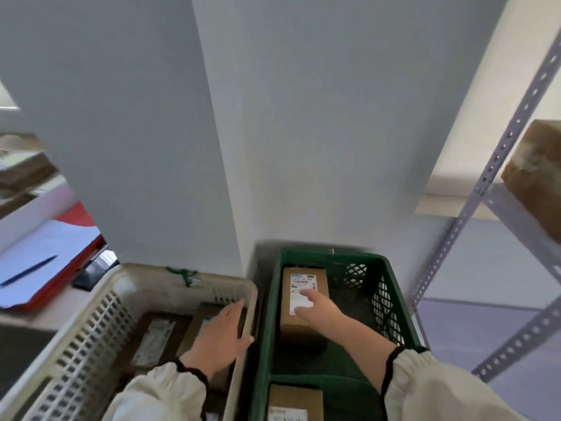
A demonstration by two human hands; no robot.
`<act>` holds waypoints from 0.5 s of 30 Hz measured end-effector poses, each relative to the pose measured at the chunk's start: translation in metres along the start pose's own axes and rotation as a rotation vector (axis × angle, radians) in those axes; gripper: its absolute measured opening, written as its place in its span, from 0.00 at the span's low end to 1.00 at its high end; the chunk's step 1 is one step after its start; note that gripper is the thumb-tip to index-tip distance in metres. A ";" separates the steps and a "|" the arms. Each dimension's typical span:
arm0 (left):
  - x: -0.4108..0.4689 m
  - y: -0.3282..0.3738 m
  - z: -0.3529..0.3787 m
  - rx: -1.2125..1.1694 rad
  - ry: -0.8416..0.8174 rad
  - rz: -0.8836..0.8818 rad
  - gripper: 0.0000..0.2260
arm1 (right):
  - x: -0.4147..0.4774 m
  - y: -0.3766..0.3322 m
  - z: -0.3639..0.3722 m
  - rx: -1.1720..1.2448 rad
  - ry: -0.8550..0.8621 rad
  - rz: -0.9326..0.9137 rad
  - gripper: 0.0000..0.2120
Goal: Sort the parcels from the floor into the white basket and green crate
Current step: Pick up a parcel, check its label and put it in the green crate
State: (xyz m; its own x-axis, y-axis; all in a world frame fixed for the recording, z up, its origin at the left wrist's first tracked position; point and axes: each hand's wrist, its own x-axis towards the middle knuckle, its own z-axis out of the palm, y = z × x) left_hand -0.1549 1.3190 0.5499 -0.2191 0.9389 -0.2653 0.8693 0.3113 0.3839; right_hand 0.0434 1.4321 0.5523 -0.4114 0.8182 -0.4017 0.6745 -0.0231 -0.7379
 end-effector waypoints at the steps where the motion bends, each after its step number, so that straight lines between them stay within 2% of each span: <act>1: -0.016 -0.016 -0.008 -0.022 -0.013 -0.063 0.36 | -0.009 -0.013 0.009 -0.033 -0.028 -0.018 0.27; 6: -0.116 -0.103 -0.045 -0.102 0.023 -0.287 0.40 | -0.060 -0.086 0.085 -0.117 -0.167 -0.134 0.23; 15: -0.355 -0.232 -0.101 -0.138 0.286 -0.544 0.39 | -0.194 -0.241 0.275 -0.241 -0.359 -0.465 0.25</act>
State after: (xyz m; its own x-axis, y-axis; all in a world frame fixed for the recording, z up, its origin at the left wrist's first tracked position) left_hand -0.3235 0.9278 0.6441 -0.7403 0.6371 -0.2148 0.5391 0.7534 0.3766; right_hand -0.2084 1.1211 0.6588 -0.8464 0.4669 -0.2561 0.4776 0.4529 -0.7528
